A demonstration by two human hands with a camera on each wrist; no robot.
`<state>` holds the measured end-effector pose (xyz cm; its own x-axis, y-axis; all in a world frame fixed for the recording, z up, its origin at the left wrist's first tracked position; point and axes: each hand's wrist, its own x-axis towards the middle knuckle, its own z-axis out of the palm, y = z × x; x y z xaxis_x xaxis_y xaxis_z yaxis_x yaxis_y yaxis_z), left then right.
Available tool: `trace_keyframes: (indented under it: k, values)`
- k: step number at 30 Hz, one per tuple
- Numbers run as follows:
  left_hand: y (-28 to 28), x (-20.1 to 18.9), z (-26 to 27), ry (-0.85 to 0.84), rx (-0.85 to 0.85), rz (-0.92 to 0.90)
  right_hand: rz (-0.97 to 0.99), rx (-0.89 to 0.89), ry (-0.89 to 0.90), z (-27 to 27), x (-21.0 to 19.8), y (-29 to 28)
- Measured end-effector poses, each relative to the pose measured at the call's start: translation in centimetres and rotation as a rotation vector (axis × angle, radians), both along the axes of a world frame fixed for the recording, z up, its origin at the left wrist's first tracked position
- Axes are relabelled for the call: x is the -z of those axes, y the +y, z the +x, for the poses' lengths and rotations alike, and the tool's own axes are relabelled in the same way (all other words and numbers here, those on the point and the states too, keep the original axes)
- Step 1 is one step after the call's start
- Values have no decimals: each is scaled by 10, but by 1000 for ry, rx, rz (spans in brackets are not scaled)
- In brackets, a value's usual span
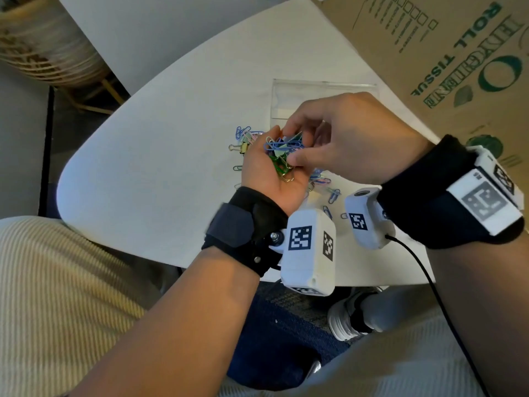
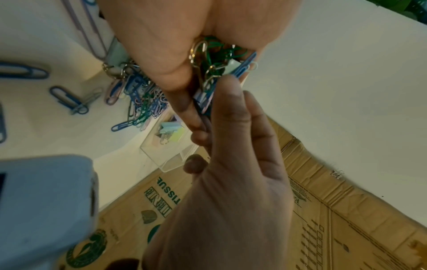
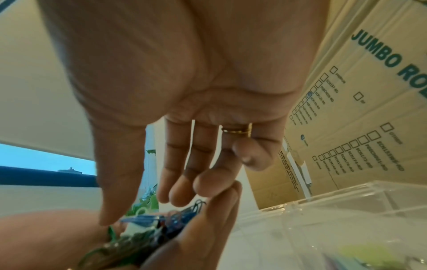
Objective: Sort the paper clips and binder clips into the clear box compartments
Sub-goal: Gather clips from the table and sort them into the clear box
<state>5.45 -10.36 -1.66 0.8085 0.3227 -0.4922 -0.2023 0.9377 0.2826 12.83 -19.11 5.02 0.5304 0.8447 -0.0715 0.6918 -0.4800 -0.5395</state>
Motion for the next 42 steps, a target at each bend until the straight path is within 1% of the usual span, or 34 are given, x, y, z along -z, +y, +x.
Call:
trace_keyframes:
  k: [4, 6, 13, 19, 22, 25, 27, 29, 32, 35, 38, 39, 42]
  values:
    - [-3, 0, 1, 34, 11, -26, -40, -19, -67, -5, 6, 4]
    - [-4, 2, 0, 32, 16, -34, -32, -17, -71, -5, 9, 5]
    - [-5, -3, 0, -6, 22, -16, 127, 53, -16, 4, 9, 3]
    - [-13, -3, 1, 11, 41, 21, 239, 115, 113, 5, 8, 0]
    - [-15, -3, 2, 11, 57, -1, 276, 164, 205, 6, 6, 0]
    - [-12, -4, 2, -25, 74, -56, 364, 237, 299, 14, 0, -5]
    - [-9, -3, 1, -45, 82, -86, 435, 345, 283, 28, -3, -14]
    - [-5, 0, 0, -48, 75, -102, 466, 476, 238, 45, -2, -26]
    - [-3, 3, 0, -27, 64, -103, 383, 629, 187, 67, 7, -42]
    - [-4, 5, 0, -10, 61, -93, 341, 678, 190, 73, 15, -45]
    - [-6, 7, 1, 13, 71, -84, 325, 650, 207, 71, 16, -40]
    - [-6, 7, 0, 20, 74, -84, 287, 622, 182, 70, 16, -39]
    - [-5, 6, 0, 20, 78, -88, 142, 488, -23, 62, 14, -33]
